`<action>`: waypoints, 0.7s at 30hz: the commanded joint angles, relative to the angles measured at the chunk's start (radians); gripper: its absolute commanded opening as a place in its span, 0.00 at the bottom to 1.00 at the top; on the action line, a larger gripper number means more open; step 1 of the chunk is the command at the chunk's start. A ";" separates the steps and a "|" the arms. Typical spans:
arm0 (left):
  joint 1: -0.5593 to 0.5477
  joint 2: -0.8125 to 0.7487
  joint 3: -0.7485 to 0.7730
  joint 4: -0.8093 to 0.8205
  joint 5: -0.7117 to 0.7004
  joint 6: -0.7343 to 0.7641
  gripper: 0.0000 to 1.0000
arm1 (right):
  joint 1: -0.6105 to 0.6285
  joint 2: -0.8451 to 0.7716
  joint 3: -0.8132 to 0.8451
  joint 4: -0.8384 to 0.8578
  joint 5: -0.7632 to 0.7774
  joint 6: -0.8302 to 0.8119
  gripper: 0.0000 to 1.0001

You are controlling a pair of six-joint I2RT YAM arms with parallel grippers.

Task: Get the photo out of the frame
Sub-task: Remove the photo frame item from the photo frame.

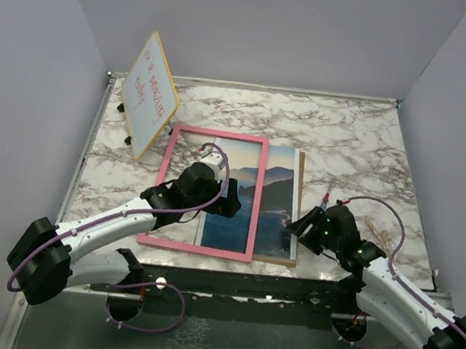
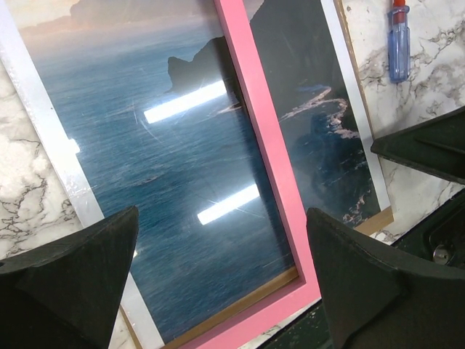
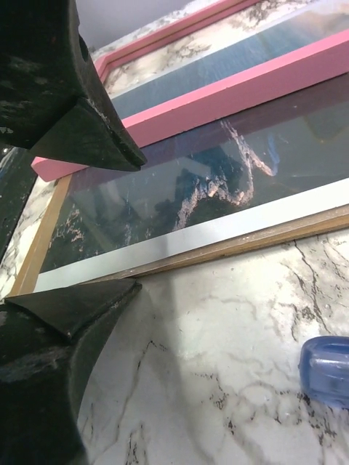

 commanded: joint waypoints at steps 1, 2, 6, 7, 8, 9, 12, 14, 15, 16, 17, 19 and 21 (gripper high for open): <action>-0.007 -0.007 0.001 0.019 0.019 -0.010 0.97 | -0.001 -0.055 -0.038 0.006 -0.070 0.028 0.65; -0.009 -0.006 -0.001 0.019 0.020 -0.010 0.97 | -0.001 -0.063 -0.041 0.026 -0.094 0.024 0.65; -0.010 -0.011 -0.012 0.018 0.018 -0.012 0.97 | -0.002 -0.056 -0.051 0.097 -0.167 0.032 0.65; -0.010 -0.012 -0.014 0.018 0.018 -0.012 0.97 | -0.001 -0.052 -0.053 0.114 -0.183 0.034 0.65; -0.010 -0.013 -0.016 0.018 0.017 -0.013 0.97 | -0.001 -0.050 -0.057 0.136 -0.198 0.034 0.65; -0.010 -0.016 -0.016 0.019 0.017 -0.013 0.97 | -0.001 -0.048 -0.058 0.148 -0.204 0.042 0.65; -0.010 -0.023 -0.022 0.018 0.014 -0.016 0.97 | -0.001 -0.051 -0.039 0.138 -0.207 0.043 0.64; -0.010 -0.028 -0.029 0.018 0.012 -0.019 0.97 | -0.002 -0.057 -0.026 0.132 -0.212 0.038 0.64; -0.010 -0.030 -0.033 0.018 0.012 -0.020 0.97 | -0.001 -0.060 -0.021 0.136 -0.218 0.036 0.64; -0.009 -0.031 -0.035 0.018 0.010 -0.018 0.97 | -0.001 -0.062 -0.019 0.139 -0.223 0.037 0.64; -0.010 -0.030 -0.036 0.017 0.008 -0.017 0.97 | -0.001 -0.060 -0.016 0.145 -0.231 0.037 0.64; -0.010 -0.026 -0.036 0.017 0.005 -0.016 0.97 | -0.001 -0.052 -0.014 0.165 -0.247 0.037 0.64; -0.010 -0.018 -0.034 0.018 0.004 -0.016 0.97 | -0.002 -0.040 -0.008 0.170 -0.257 0.040 0.64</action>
